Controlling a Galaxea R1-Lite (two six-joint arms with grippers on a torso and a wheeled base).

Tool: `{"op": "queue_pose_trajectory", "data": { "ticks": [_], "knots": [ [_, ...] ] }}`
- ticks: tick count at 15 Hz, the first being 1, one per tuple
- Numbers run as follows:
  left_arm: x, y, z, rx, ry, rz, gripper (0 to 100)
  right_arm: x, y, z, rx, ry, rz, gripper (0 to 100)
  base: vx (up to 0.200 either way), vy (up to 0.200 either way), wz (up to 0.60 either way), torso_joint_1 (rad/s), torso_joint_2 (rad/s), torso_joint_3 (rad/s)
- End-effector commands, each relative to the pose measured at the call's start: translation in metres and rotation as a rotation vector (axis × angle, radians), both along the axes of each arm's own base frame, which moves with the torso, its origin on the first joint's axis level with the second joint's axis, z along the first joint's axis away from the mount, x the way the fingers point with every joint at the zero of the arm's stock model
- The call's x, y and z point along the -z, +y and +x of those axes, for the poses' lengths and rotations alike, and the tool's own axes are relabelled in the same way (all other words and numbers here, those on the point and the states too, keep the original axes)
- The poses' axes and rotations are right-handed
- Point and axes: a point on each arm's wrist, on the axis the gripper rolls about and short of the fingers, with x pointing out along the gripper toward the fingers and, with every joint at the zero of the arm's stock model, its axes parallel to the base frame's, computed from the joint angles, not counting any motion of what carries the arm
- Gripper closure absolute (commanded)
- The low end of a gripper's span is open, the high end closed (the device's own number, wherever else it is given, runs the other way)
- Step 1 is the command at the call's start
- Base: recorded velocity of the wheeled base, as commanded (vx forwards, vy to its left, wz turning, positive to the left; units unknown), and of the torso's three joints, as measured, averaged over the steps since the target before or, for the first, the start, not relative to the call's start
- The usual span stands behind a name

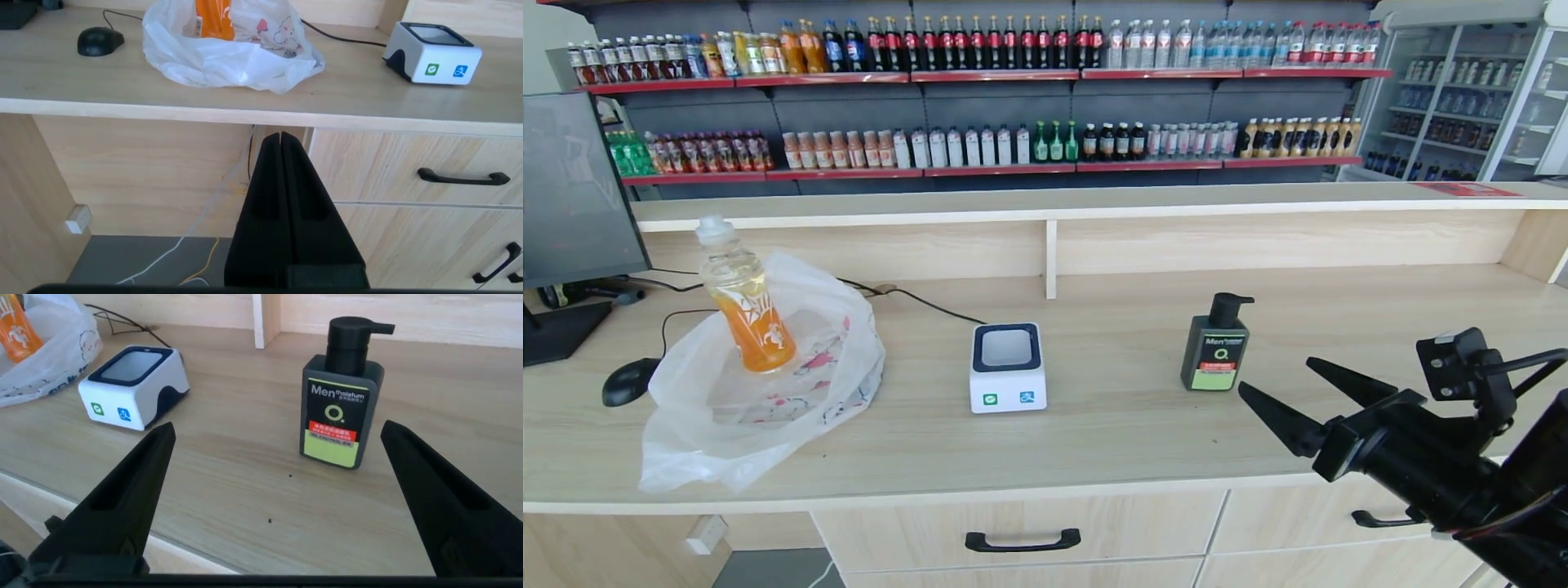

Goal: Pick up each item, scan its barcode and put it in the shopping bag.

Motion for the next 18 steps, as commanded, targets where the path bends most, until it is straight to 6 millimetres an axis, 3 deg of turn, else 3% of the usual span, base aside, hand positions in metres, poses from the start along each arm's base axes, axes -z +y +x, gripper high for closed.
{"op": "queue_pose_trajectory", "data": {
  "ticks": [1,4,6,8,13,15,18],
  "knots": [
    [0.000,0.000,0.000,0.000,-0.001,0.000,100,-0.007,0.002,0.008,0.002,-0.025,0.046,0,0.000,0.000,0.00,0.000,0.00,0.000],
    [0.000,0.000,0.000,0.000,-0.001,0.000,100,-0.024,0.003,0.024,0.015,-0.088,0.111,0,0.000,0.000,0.00,0.000,0.00,0.000],
    [0.000,0.000,0.000,0.000,-0.001,0.000,100,-0.022,0.006,0.039,0.020,-0.084,0.128,0,0.000,0.000,0.00,0.000,0.00,0.000],
    [0.000,0.000,0.000,0.000,-0.001,0.000,100,-0.012,-0.006,0.046,0.031,-0.058,0.088,0,0.000,0.000,0.00,0.000,0.00,0.000],
    [0.000,0.000,0.000,0.000,0.001,0.000,100,-0.022,-0.008,0.074,0.001,-0.131,0.082,0,0.000,0.000,0.00,0.000,0.00,0.000],
    [0.000,0.000,0.000,0.000,-0.001,0.000,100,-0.018,-0.006,0.085,-0.005,-0.092,0.158,0,0.000,0.000,0.00,0.000,0.00,0.000],
    [0.000,0.000,0.000,0.000,-0.001,0.000,100,-0.025,-0.021,0.088,0.004,-0.102,0.202,0,0.000,0.000,0.00,0.000,0.00,0.000]
  ]
}}
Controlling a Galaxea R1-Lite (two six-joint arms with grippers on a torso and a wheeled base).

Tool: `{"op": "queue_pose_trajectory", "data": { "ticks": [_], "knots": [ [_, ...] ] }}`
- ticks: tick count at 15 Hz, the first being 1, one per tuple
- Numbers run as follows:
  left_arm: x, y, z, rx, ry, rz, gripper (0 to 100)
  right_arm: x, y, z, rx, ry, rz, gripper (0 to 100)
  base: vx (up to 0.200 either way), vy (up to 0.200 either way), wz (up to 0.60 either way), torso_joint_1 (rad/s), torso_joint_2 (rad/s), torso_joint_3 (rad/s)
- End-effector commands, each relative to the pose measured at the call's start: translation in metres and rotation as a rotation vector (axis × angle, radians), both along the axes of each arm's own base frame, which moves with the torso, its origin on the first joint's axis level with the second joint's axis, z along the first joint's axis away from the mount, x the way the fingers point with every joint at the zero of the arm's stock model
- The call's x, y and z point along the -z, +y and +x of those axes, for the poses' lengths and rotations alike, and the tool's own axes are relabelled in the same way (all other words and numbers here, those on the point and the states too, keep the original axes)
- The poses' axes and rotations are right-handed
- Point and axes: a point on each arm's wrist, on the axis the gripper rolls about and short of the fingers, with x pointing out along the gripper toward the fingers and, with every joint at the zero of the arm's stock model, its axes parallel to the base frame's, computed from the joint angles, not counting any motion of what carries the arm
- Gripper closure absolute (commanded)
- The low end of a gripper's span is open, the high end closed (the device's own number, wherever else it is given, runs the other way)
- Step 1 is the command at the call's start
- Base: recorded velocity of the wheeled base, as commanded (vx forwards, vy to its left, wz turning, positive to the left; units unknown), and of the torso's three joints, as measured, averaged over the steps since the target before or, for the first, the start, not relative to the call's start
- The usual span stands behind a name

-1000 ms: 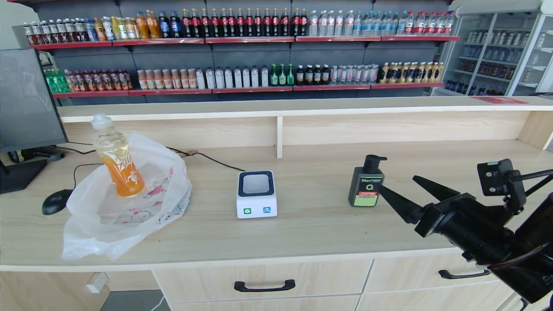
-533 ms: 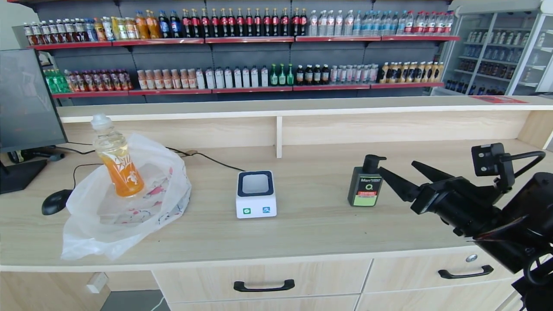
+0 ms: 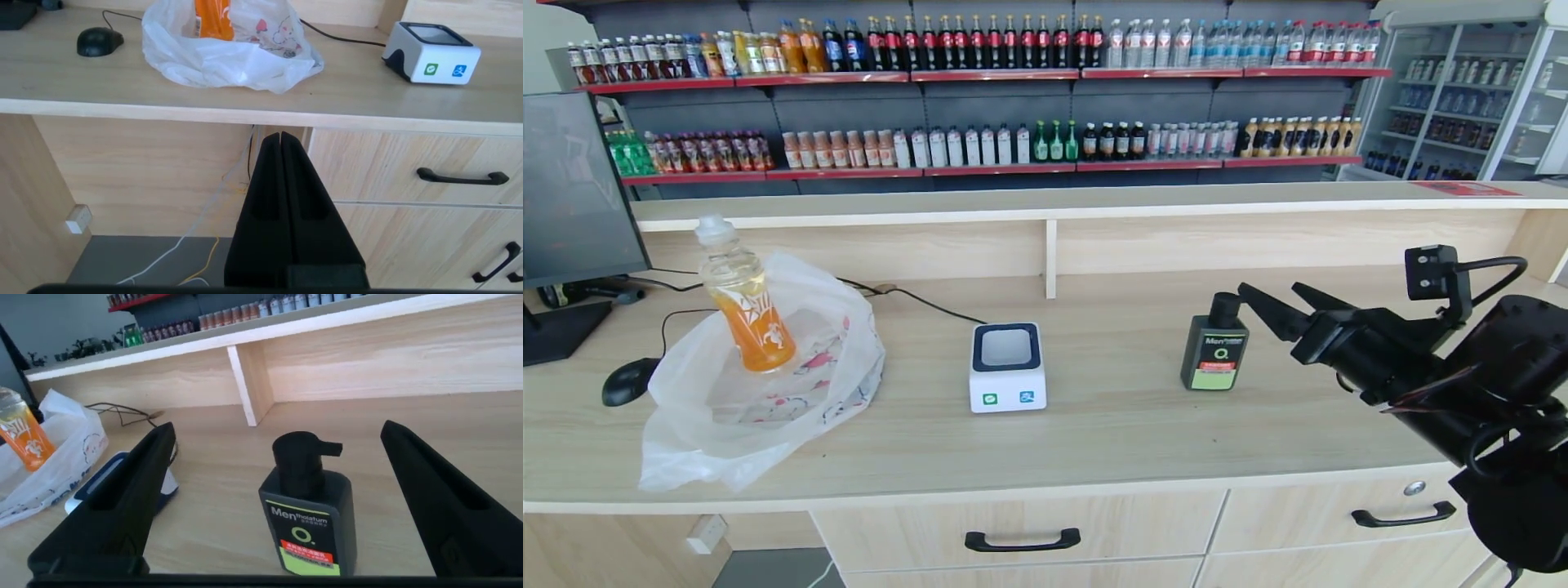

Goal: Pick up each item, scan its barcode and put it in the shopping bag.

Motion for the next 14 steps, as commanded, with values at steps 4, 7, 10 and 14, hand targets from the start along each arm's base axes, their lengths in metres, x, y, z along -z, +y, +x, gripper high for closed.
{"op": "queue_pose_trajectory", "data": {
  "ticks": [4,7,10,14],
  "knots": [
    [0.000,0.000,0.000,0.000,-0.001,-0.001,100,0.005,-0.023,0.008,0.091,-0.040,-0.130,0,0.000,0.000,0.00,0.000,0.00,0.000],
    [0.000,0.000,0.000,0.000,0.001,-0.001,100,0.021,-0.032,0.009,0.128,-0.015,-0.241,0,0.000,0.000,0.00,0.000,0.00,0.000],
    [0.000,0.000,0.000,0.000,-0.001,-0.001,100,0.036,-0.031,0.017,0.128,0.015,-0.288,0,0.000,0.000,0.00,0.000,0.00,0.000],
    [0.000,0.000,0.000,0.000,-0.001,-0.001,100,0.044,-0.030,0.012,0.126,0.028,-0.357,0,0.000,0.000,0.00,0.000,0.00,0.000]
  ]
}}
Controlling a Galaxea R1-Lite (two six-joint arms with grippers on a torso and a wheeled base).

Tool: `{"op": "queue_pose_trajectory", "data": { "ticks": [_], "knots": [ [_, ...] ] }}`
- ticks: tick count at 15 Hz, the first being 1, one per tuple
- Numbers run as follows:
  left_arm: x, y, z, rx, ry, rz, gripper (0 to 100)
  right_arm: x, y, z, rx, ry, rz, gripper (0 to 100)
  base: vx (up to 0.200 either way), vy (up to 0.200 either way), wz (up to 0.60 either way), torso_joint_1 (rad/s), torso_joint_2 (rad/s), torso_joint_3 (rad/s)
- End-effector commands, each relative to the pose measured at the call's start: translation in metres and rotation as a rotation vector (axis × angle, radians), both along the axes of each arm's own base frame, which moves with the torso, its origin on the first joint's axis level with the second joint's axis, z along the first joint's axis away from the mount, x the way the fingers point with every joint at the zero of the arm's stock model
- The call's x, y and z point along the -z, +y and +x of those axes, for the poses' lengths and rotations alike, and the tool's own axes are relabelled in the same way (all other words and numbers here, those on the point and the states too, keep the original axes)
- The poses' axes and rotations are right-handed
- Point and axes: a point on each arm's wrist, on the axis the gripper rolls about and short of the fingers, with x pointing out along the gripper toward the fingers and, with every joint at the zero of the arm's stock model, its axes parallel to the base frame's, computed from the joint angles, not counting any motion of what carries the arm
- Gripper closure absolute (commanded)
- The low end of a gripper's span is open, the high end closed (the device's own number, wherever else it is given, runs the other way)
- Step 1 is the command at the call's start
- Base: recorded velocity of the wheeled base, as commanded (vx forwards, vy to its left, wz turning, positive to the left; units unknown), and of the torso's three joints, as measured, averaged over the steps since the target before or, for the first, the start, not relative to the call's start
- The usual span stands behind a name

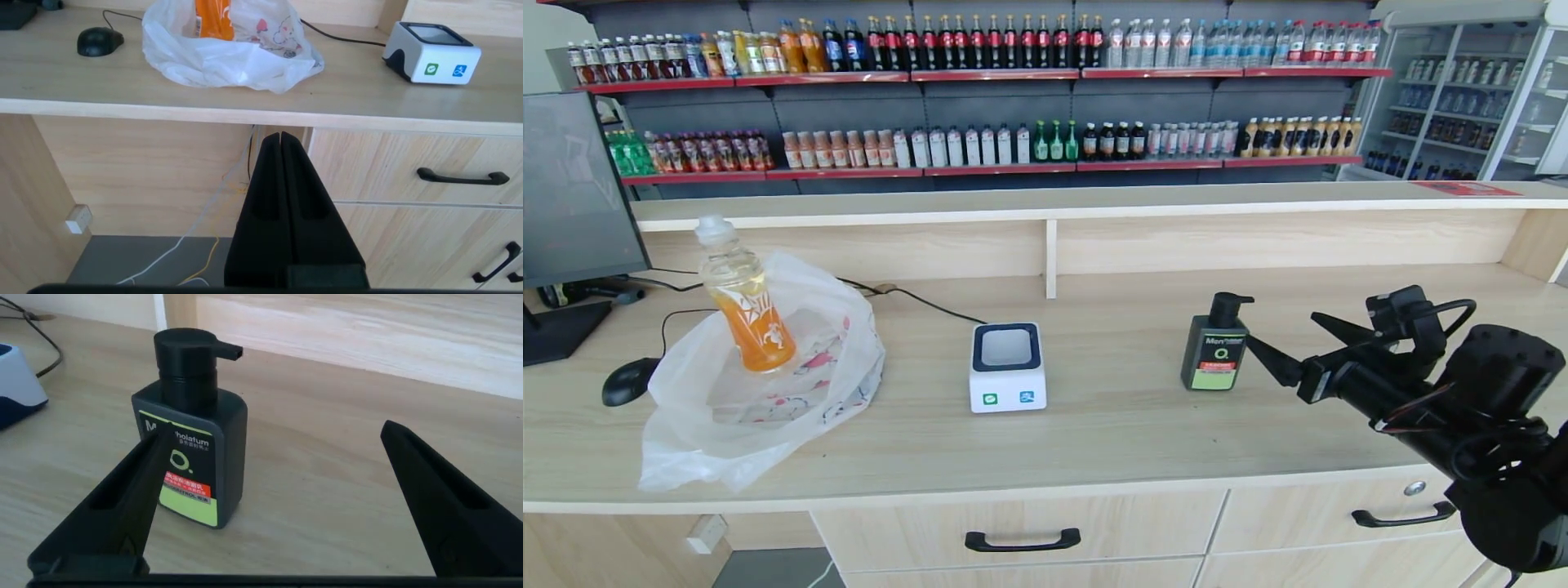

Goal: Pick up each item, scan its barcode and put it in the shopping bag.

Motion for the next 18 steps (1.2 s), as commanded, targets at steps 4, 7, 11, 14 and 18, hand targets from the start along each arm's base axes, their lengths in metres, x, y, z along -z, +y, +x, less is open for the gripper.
{"op": "queue_pose_trajectory", "data": {
  "ticks": [4,7,11,14,18],
  "knots": [
    [0.000,0.000,0.000,0.000,-0.001,0.000,100,0.007,-0.002,0.001,0.011,0.018,-0.020,0,0.000,0.000,0.00,0.000,0.00,0.000],
    [0.000,0.000,0.000,0.000,0.001,0.000,100,0.010,-0.002,0.004,0.015,0.023,-0.024,0,0.000,0.000,0.00,0.000,0.00,0.000],
    [0.000,0.000,0.000,0.000,0.001,0.000,100,0.012,-0.006,0.019,0.049,0.005,-0.019,0,0.000,0.000,0.00,0.000,0.00,0.000],
    [0.000,0.000,0.000,0.000,-0.001,0.000,100,0.013,-0.009,0.022,0.060,0.006,-0.016,0,0.000,0.000,0.00,0.000,0.00,0.000],
    [0.000,0.000,0.000,0.000,-0.001,0.000,100,0.014,-0.014,0.031,0.077,-0.009,-0.013,0,0.000,0.000,0.00,0.000,0.00,0.000]
  ]
}}
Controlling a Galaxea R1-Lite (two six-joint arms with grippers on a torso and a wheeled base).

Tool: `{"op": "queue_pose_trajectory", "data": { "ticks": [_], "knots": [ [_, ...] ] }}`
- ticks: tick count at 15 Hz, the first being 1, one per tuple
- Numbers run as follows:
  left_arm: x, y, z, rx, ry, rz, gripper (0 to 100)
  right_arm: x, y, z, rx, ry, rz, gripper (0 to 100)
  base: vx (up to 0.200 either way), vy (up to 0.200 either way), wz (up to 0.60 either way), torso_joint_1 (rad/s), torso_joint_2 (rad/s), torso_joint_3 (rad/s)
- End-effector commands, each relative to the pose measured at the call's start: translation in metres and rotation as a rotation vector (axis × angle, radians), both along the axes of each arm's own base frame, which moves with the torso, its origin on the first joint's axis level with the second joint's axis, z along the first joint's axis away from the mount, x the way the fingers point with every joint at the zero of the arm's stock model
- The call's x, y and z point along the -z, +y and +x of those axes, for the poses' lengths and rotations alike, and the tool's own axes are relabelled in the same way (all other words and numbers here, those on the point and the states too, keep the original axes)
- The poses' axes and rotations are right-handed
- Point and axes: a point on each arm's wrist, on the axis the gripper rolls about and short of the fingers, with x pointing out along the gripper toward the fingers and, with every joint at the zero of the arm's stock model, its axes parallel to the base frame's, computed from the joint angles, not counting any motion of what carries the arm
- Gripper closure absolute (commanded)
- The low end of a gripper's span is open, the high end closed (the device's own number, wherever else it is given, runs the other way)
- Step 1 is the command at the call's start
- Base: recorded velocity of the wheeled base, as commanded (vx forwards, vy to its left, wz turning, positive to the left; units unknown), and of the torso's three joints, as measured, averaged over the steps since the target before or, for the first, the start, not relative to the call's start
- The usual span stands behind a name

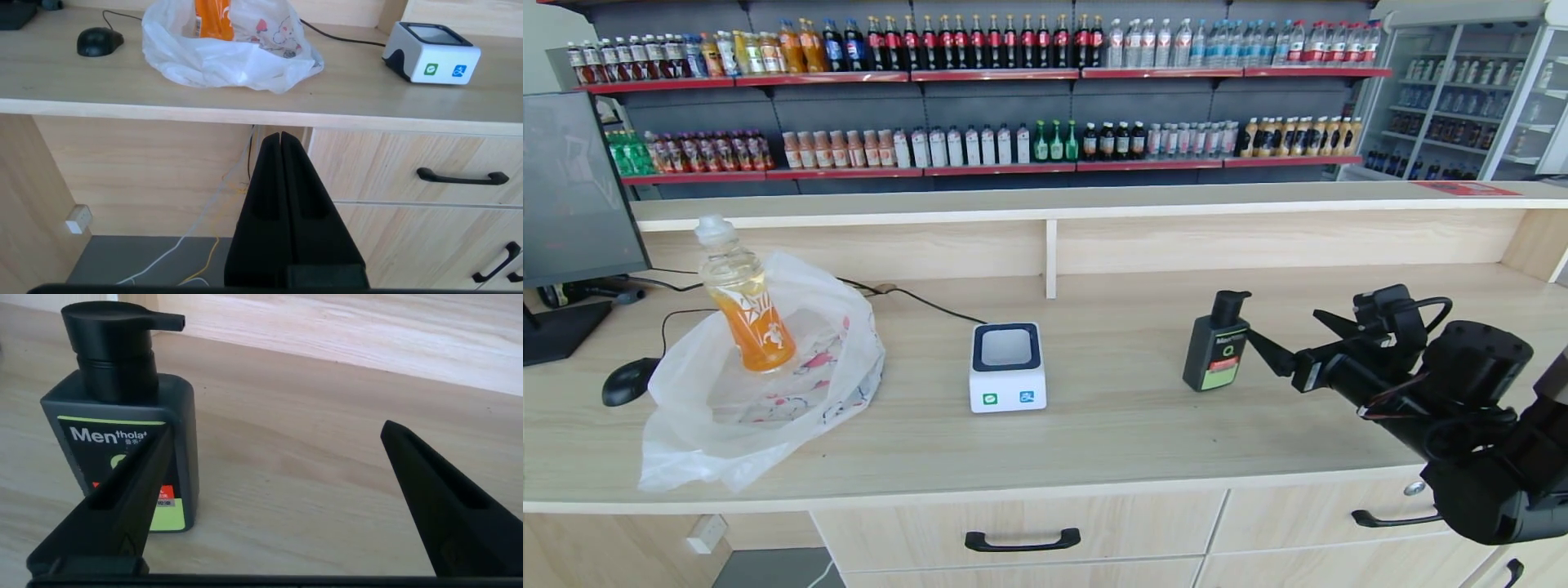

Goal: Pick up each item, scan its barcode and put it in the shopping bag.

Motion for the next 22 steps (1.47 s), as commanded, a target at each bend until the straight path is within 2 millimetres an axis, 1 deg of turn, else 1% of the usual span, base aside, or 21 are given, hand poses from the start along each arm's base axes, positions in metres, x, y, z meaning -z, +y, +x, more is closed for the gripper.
{"op": "queue_pose_trajectory", "data": {
  "ticks": [1,3,15,22],
  "knots": [
    [0.000,0.000,0.000,0.000,-0.001,0.000,100,0.003,-0.003,0.004,0.009,0.000,0.000,0,0.000,0.000,0.00,0.000,0.00,0.000],
    [0.000,0.000,0.000,0.000,-0.001,0.000,100,0.003,-0.004,0.005,0.011,0.000,0.000,0,0.000,0.000,0.00,0.000,0.00,0.000],
    [0.000,0.000,0.000,0.000,-0.001,0.000,100,0.009,-0.002,0.029,0.008,-0.029,0.001,0,0.000,0.000,0.00,0.000,0.00,0.000],
    [0.000,0.000,0.000,0.000,0.001,0.000,100,0.014,0.008,0.039,-0.020,-0.038,0.001,0,0.000,0.000,0.00,0.000,0.00,0.000]
  ]
}}
